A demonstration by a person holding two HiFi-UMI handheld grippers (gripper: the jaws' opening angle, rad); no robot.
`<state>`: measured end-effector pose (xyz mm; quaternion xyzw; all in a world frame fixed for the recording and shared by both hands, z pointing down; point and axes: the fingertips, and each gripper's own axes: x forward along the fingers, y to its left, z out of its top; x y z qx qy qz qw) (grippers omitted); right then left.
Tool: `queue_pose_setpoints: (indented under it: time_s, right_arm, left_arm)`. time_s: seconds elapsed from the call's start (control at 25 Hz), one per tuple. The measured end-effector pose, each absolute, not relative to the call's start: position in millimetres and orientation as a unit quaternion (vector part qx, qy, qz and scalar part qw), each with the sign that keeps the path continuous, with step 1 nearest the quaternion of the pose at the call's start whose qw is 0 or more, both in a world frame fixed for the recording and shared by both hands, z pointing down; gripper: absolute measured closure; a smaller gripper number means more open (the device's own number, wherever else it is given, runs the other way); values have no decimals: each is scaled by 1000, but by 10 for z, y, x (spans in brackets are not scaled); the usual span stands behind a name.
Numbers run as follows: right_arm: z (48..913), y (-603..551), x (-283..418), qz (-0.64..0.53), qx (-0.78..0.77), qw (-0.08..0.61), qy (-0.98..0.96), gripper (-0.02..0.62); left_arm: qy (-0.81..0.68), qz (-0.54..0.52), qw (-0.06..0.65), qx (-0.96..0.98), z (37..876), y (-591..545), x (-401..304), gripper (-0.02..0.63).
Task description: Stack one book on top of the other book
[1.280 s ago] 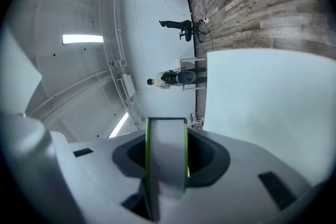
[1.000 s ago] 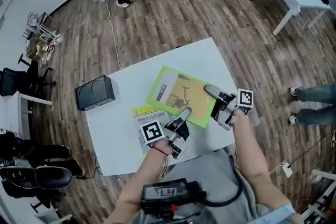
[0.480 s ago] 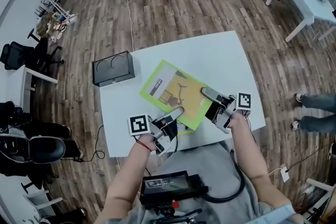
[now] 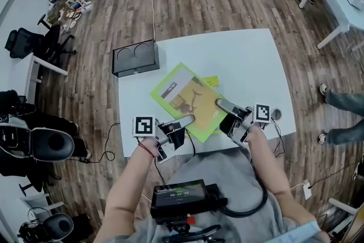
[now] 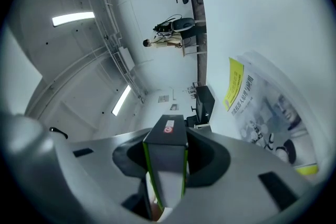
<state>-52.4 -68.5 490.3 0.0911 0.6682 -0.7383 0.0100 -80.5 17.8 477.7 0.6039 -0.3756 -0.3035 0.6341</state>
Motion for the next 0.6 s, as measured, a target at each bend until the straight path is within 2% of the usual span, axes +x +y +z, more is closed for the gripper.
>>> queue_pose_setpoints:
  time_s: [0.52,0.6]
  right_arm:
    - [4749,-238,-517,-679,201,-34,705,446]
    - [4742,-195,-507,-661,212,-54,718,399]
  left_arm:
    - [-273,-261,642,668,4774,423,-854,456]
    - [-254,-259,640,677,4766,420,-859,456]
